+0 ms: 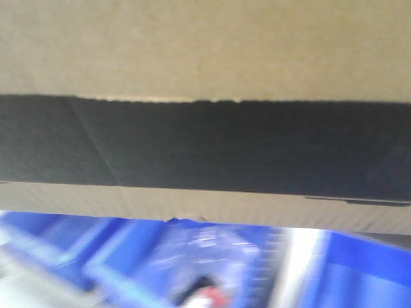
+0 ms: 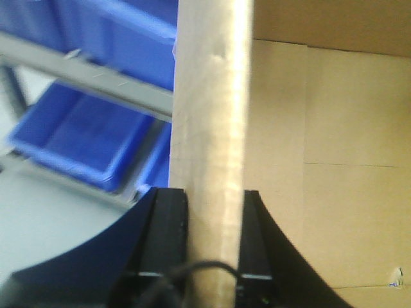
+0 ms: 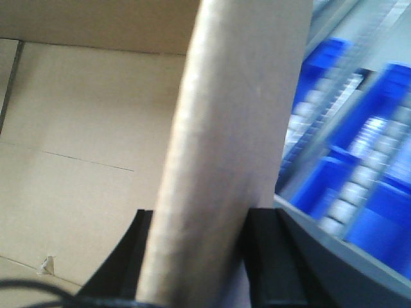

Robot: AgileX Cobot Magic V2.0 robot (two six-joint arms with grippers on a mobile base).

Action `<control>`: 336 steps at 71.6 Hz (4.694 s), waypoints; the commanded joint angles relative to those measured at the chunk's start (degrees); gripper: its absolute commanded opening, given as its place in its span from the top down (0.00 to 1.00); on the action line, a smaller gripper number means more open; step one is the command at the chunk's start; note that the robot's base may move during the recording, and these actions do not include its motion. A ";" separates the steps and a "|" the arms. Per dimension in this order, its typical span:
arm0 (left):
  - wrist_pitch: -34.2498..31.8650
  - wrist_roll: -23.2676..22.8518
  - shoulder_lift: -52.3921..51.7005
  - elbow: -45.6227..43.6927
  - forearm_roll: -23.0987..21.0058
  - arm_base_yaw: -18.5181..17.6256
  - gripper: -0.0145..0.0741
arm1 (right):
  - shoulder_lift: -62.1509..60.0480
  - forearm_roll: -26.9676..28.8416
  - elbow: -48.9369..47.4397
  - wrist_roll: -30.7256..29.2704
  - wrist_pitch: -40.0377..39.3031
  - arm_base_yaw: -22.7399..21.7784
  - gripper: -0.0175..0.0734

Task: Grab box from left shelf to table start
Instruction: 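Hold the box with both grippers while the base turns away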

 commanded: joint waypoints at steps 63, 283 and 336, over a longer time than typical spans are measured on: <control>-8.54 -1.12 0.28 -2.09 -12.46 -0.45 0.94 | 0.71 8.47 -1.79 -1.17 -7.51 0.30 0.74; -8.54 -1.12 0.28 -2.09 -12.46 -0.45 0.94 | 0.71 8.47 -1.79 -1.17 -6.41 0.30 0.74; -8.54 -1.12 0.28 -2.09 -12.46 -0.45 0.94 | 0.71 8.47 -1.79 -1.17 -6.42 0.30 0.74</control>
